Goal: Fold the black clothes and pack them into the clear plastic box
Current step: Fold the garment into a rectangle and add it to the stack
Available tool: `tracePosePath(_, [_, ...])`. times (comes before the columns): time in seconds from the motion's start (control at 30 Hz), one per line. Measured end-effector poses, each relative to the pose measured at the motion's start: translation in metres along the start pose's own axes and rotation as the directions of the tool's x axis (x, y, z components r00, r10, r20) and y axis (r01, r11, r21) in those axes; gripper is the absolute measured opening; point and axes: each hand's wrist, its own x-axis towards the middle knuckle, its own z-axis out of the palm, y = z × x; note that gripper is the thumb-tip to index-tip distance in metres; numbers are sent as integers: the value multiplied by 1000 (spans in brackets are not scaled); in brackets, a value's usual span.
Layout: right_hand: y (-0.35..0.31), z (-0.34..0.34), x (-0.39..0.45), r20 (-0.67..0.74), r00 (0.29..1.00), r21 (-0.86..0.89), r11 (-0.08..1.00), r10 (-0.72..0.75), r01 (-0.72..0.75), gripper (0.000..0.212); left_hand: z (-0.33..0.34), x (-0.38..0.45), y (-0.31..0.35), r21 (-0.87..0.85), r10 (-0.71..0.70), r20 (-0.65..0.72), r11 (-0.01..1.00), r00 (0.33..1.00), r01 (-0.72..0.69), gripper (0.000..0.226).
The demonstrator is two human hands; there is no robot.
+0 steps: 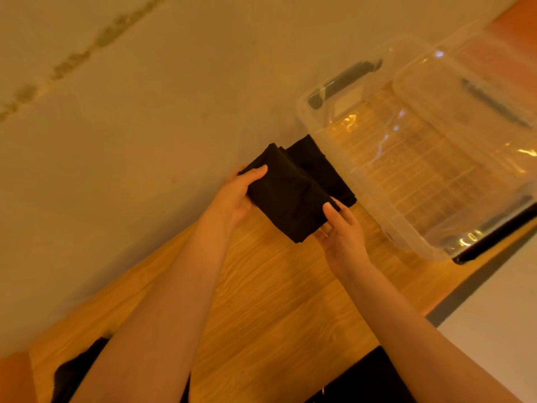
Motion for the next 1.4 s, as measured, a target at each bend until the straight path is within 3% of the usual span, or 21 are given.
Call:
tracePosePath(0.17, [-14, 5, 20, -310, 944, 10, 992, -115, 124, 38, 30, 32, 6, 71, 15, 46, 997, 999, -19, 42])
tracePosePath(0.23, [-17, 5, 31, -379, 919, 5, 993, -107, 118, 40, 38, 46, 3, 64, 31, 50, 997, 998, -34, 43])
tracePosePath(0.4, [-8, 4, 43, -454, 871, -215, 972, -185, 94, 39, 41, 66, -4, 104, 157, 16, 982, 987, -158, 46])
tracePosePath(0.47, [-6, 4, 44, -478, 852, -261, 961, -213, 93, 40, 43, 64, -8, 290, 314, -47, 913, 948, -288, 39])
tracePosePath(0.53, [-7, 6, 44, -496, 836, -283, 954, -235, 100, 40, 46, 59, -13, 509, 478, -80, 774, 875, -376, 36])
tracePosePath(0.63, [-5, 12, 41, -548, 800, -220, 965, -245, 145, 39, 45, 50, -24, 666, 610, -25, 601, 792, -442, 43])
tracePosePath(0.7, [0, 9, 34, -588, 769, -209, 965, -252, 156, 34, 40, 40, -36, 691, 668, -69, 568, 741, -448, 47])
tracePosePath(0.77, [10, 2, 21, -580, 751, -324, 935, -316, 144, 24, 37, 26, -57, 688, 625, -151, 623, 766, -372, 52])
tracePosePath(0.83, [22, -6, 7, -420, 755, -561, 798, -503, 220, 22, 37, 13, -85, 701, 493, -101, 652, 864, -290, 58])
tracePosePath(0.9, [30, -14, 2, -66, 731, -797, 477, -679, 371, 32, 35, 6, -108, 714, 404, 73, 617, 912, -331, 62])
tracePosePath(0.97, [32, -18, 14, 276, 680, -893, 80, -680, 443, 44, 33, 8, -118, 743, 368, 200, 547, 908, -385, 64])
tracePosePath(1.0, [30, -19, 23, 381, 663, -895, -77, -644, 440, 48, 32, 11, -118, 773, 357, 234, 496, 904, -396, 65])
tracePosePath(1.07, [22, -17, 38, 461, 700, -887, -268, -545, 376, 55, 31, 16, -115, 847, 348, 261, 365, 900, -387, 66])
tracePosePath(1.17, [12, -21, 50, 417, 821, -879, -405, -391, 253, 70, 30, 17, -106, 946, 455, 241, 89, 857, -313, 65])
tracePosePath(1.23, [11, -25, 49, 410, 832, -865, -447, -372, 227, 73, 33, 20, -95, 943, 555, 330, -153, 764, -296, 63])
tracePosePath(1.27, [11, -26, 47, 411, 832, -863, -452, -373, 224, 74, 36, 24, -87, 914, 533, 403, -279, 744, -295, 63])
tracePosePath(1.33, [14, -27, 45, 404, 841, -864, -452, -359, 222, 75, 42, 37, -70, 839, 398, 482, -467, 780, -281, 62])
tracePosePath(1.4, [15, -28, 45, 398, 854, -863, -453, -336, 224, 75, 45, 50, -56, 809, 322, 458, -537, 829, -239, 64])
